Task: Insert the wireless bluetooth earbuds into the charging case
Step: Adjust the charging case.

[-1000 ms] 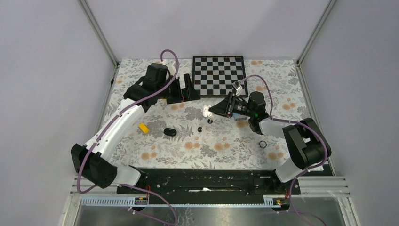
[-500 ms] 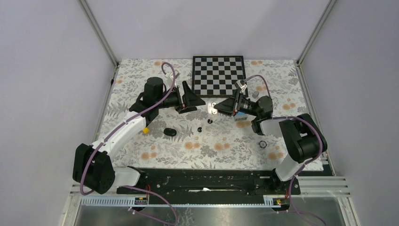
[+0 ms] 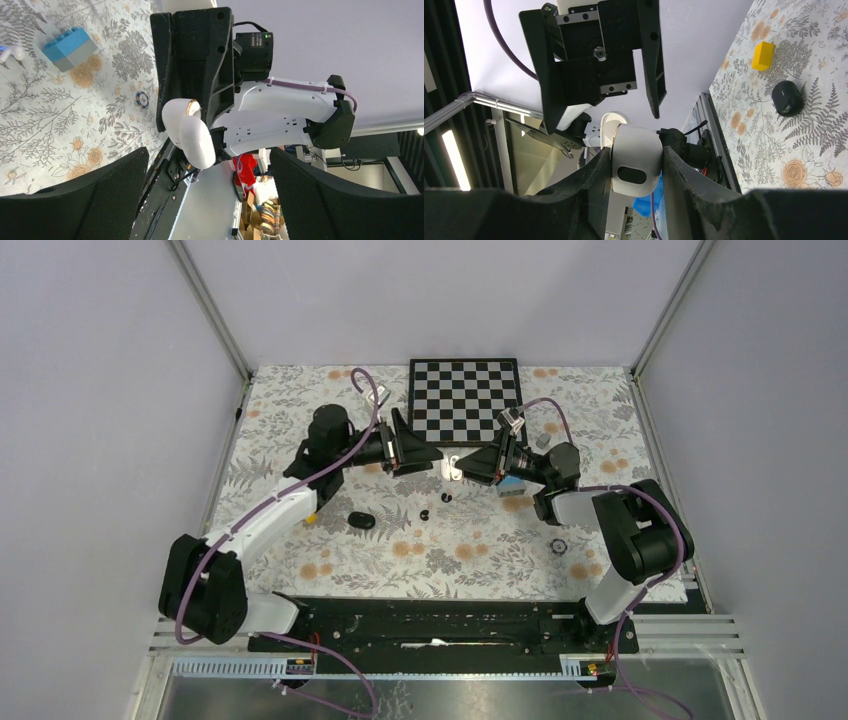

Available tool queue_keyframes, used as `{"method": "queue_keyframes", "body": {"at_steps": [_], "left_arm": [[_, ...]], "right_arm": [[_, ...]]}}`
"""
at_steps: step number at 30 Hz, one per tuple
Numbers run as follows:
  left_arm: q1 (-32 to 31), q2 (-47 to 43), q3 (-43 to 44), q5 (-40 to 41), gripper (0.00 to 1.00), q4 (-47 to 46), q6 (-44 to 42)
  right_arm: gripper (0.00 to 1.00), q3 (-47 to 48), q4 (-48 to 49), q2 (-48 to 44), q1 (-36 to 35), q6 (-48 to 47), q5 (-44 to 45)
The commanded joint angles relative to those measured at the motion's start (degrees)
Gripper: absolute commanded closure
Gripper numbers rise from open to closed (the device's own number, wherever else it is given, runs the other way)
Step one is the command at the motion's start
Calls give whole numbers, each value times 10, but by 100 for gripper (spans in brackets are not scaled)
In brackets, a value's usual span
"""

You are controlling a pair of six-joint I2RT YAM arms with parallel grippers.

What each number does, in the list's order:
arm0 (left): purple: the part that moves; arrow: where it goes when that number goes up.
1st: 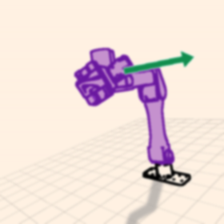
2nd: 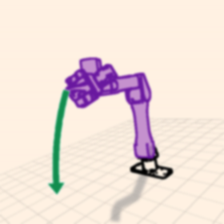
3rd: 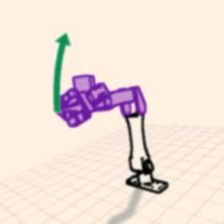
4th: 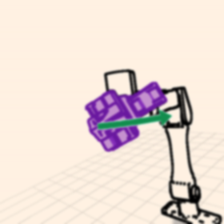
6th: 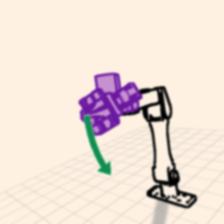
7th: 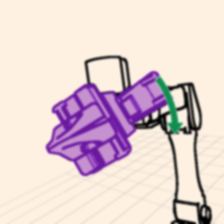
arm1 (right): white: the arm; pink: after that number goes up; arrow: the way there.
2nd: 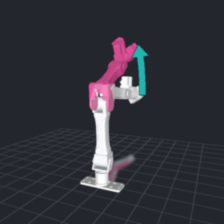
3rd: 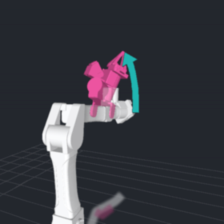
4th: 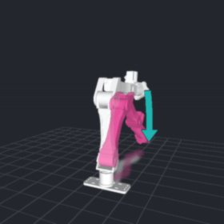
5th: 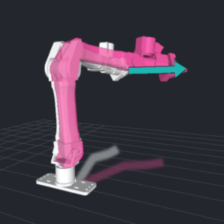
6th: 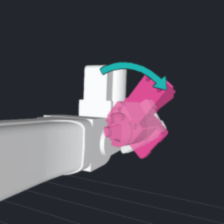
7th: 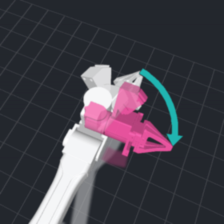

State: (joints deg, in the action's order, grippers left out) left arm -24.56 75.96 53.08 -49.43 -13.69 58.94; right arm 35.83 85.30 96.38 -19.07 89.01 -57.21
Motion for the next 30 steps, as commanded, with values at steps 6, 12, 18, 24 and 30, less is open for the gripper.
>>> {"method": "queue_keyframes", "body": {"at_steps": [6,12,18,24,30], "left_arm": [[-29,43,-6,-11,19,-102,44],[-30,43,-11,-11,29,-111,52],[-30,39,-26,-8,36,-136,69],[-30,36,-24,-6,46,-118,56],[-30,31,-24,-3,49,-115,52]], "right_arm": [[100,35,100,1,0,11,-18],[100,34,100,3,0,11,-17],[100,33,101,4,0,9,-18],[100,33,103,8,-1,9,-16],[100,38,103,11,0,12,-19]]}}
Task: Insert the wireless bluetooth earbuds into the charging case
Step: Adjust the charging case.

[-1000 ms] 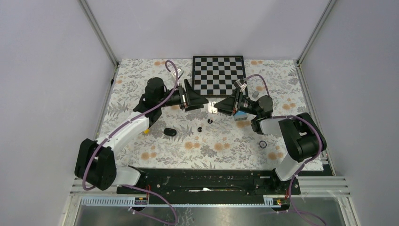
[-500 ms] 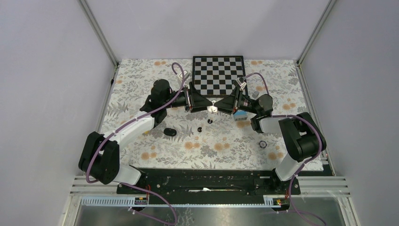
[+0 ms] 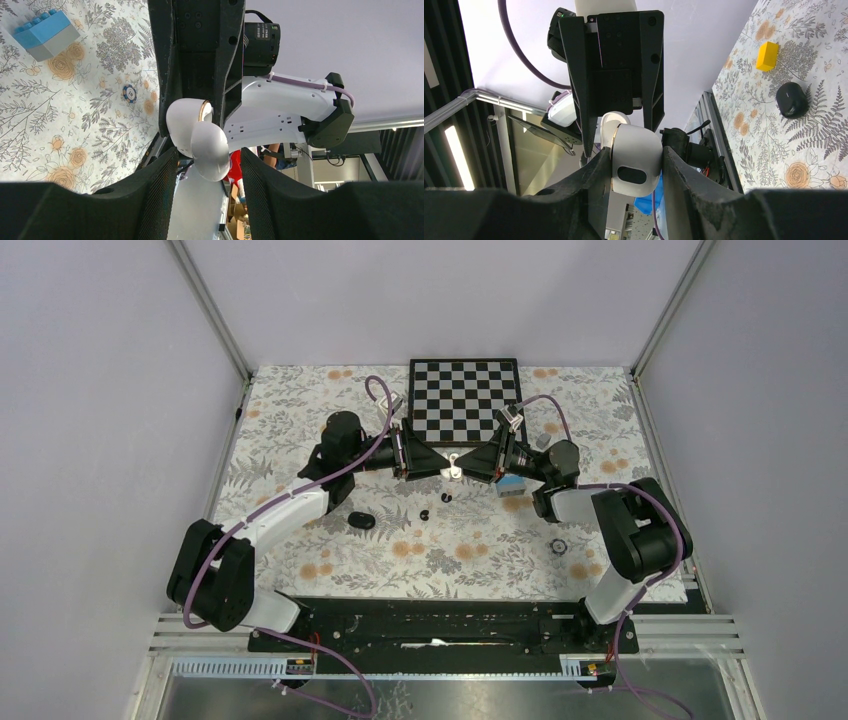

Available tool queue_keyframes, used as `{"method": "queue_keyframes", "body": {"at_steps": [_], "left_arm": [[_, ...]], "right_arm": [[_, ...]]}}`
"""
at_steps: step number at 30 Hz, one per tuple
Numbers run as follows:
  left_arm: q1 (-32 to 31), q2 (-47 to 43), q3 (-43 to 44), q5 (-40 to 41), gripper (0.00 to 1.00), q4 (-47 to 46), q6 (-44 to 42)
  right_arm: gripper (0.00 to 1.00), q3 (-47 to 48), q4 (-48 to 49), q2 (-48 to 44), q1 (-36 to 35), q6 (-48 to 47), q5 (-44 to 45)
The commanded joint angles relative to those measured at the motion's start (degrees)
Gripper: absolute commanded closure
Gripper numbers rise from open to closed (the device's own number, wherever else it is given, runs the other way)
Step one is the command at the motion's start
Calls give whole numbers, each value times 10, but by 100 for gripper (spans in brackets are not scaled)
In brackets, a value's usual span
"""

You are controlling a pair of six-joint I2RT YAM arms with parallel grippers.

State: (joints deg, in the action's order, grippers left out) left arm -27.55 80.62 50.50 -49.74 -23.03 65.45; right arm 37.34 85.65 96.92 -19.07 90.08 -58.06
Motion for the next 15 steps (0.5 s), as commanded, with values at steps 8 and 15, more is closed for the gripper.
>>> {"method": "queue_keyframes", "body": {"at_steps": [8,15], "left_arm": [[-1,-8,9,1,57,-19,-18],[-1,-9,11,4,63,-6,-27]], "right_arm": [[100,34,99,12,0,7,-14],[100,34,99,10,0,8,-15]]}}
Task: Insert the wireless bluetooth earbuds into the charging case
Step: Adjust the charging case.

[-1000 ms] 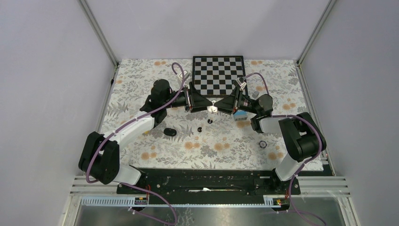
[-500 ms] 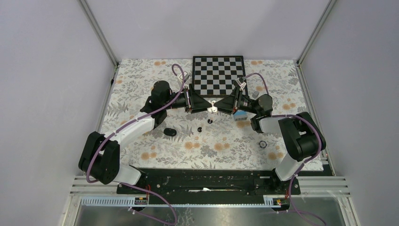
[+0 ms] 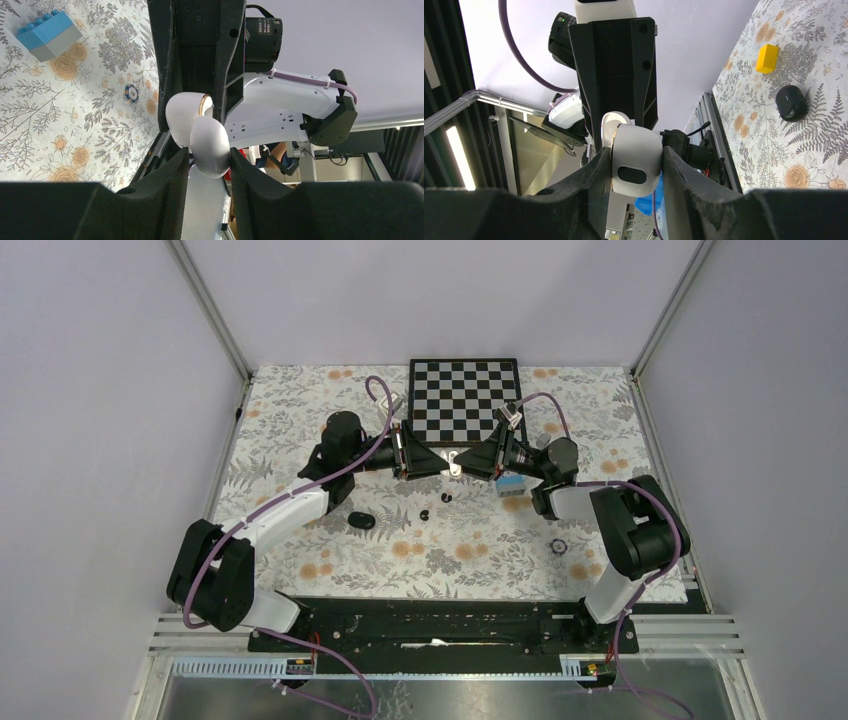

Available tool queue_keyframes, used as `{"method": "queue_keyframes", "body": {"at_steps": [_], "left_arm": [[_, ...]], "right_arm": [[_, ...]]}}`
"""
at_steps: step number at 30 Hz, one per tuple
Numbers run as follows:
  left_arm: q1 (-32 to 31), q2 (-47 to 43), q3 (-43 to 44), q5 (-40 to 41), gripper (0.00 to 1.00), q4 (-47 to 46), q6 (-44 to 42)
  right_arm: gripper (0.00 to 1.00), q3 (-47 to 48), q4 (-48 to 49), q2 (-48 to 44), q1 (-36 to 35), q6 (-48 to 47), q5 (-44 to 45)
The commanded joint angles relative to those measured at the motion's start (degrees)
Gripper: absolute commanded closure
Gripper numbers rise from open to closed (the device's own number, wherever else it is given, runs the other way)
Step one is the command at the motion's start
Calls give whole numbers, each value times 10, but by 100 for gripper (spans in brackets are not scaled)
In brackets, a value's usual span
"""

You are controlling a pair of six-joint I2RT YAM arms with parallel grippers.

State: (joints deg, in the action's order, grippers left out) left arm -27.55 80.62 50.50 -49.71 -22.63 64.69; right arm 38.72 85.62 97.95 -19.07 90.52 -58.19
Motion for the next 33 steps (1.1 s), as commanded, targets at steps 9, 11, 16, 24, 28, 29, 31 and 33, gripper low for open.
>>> {"method": "queue_keyframes", "body": {"at_steps": [9,11,16,24,28,29,31,33], "left_arm": [[-1,-17,12,16,51,0,-21],[-1,-24,9,27,52,0,-21],[-1,-38,10,46,53,14,-34],[-1,-39,8,56,56,12,-33],[-1,-38,8,57,57,2,-26],[-1,-39,8,58,58,0,-24],[-1,-39,8,61,59,-4,-21],[-1,-38,8,61,60,-11,-15]], "right_arm": [[100,13,100,-3,0,0,-13],[100,12,100,-5,0,0,-13],[100,8,99,-7,0,1,-11],[100,3,100,-11,0,-1,-10],[100,1,101,-13,0,-1,-10],[100,0,100,-13,0,-1,-10],[100,-1,101,-14,0,-2,-7],[100,-3,101,-13,0,-2,-6]]}}
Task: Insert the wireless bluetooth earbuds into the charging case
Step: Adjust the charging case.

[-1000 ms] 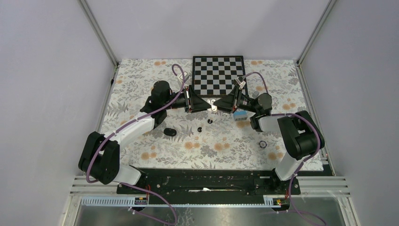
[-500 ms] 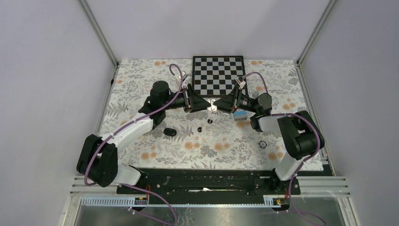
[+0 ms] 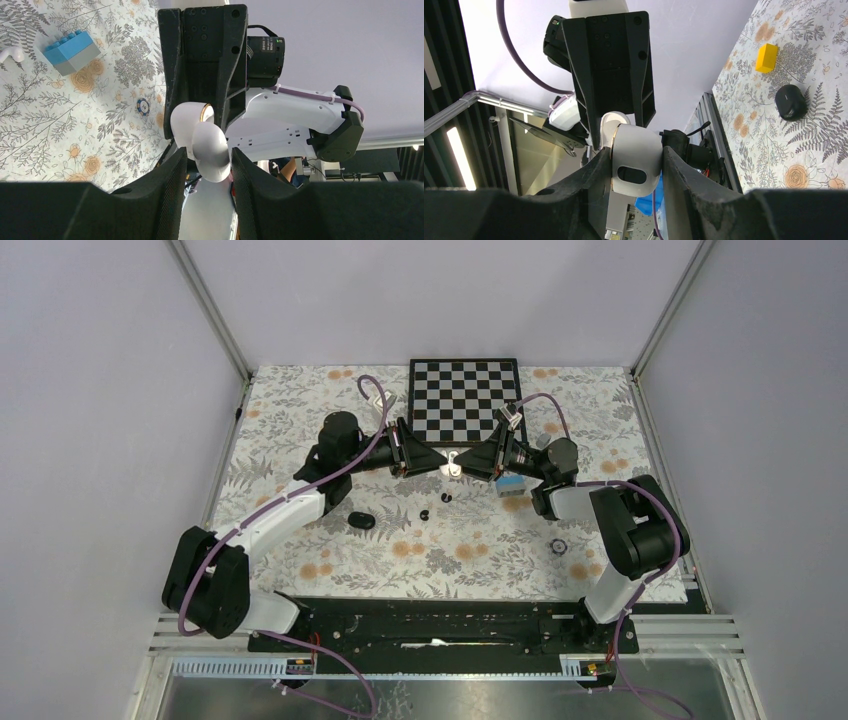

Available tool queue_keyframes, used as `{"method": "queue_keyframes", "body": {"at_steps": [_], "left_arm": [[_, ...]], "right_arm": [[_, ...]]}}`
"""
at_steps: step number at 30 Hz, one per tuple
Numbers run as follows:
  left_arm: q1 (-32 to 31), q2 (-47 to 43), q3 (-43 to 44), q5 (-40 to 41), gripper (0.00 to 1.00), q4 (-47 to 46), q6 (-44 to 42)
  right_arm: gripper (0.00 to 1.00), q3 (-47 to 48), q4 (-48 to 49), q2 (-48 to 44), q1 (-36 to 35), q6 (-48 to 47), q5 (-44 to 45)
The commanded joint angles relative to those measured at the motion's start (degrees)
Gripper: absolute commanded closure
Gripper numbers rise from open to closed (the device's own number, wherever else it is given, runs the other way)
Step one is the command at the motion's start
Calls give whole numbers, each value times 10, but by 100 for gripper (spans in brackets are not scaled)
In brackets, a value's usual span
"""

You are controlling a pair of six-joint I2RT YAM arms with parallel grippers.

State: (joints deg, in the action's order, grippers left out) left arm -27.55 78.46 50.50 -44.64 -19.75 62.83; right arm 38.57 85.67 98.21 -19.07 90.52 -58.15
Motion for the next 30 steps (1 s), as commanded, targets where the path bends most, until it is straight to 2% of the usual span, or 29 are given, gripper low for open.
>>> {"method": "queue_keyframes", "body": {"at_steps": [1,23,30], "left_arm": [[-1,-16,7,10,60,-45,7],[-14,15,8,-19,58,-51,7],[-15,10,7,-8,64,-50,7]], "right_arm": [[100,-2,101,-16,0,-2,-6],[100,3,101,-18,0,0,-6],[100,2,101,-18,0,-1,-7]]}}
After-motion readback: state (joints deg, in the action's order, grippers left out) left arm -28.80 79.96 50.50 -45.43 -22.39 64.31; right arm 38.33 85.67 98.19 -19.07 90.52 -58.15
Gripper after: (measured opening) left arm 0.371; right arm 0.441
